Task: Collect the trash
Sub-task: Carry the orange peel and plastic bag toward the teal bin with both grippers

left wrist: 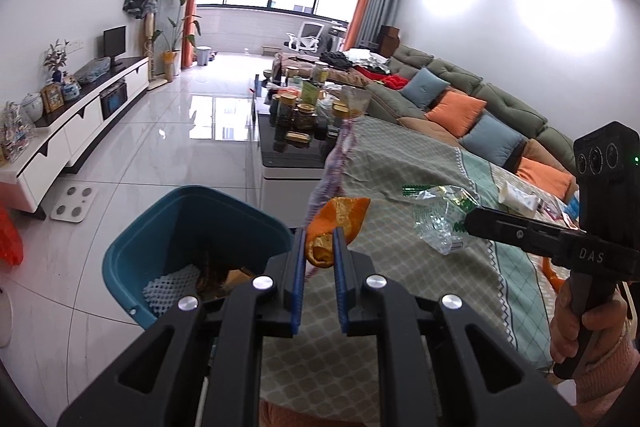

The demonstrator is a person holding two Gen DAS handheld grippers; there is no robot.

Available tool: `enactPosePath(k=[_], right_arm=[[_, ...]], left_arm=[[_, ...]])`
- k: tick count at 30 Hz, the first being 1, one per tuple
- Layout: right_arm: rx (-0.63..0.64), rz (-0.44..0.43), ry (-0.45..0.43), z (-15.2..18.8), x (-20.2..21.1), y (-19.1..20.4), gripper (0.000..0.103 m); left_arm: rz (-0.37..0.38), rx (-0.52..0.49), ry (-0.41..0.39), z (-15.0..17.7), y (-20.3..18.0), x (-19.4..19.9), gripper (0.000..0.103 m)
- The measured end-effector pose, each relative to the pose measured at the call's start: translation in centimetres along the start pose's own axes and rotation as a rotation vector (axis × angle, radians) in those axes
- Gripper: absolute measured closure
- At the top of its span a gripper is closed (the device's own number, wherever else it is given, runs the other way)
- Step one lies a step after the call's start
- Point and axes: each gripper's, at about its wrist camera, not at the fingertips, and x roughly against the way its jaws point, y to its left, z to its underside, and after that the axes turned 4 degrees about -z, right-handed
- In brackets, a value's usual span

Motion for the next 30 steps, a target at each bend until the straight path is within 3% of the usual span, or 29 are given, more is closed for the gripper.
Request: enactPosePath(k=[13, 30], right_arm=[[0.043, -0.043, 0.046, -1.1, -3.5, 1.8, 0.074], [0.084, -0.065, 0.108, -1.9, -7.5, 3.9, 0.074]], left_arm=[[-0.073, 0.051, -0.002, -0.4, 3.3, -0.3, 0.089], [-0.114, 0.110, 0.020, 0.1, 5.8, -1.4, 0.089]])
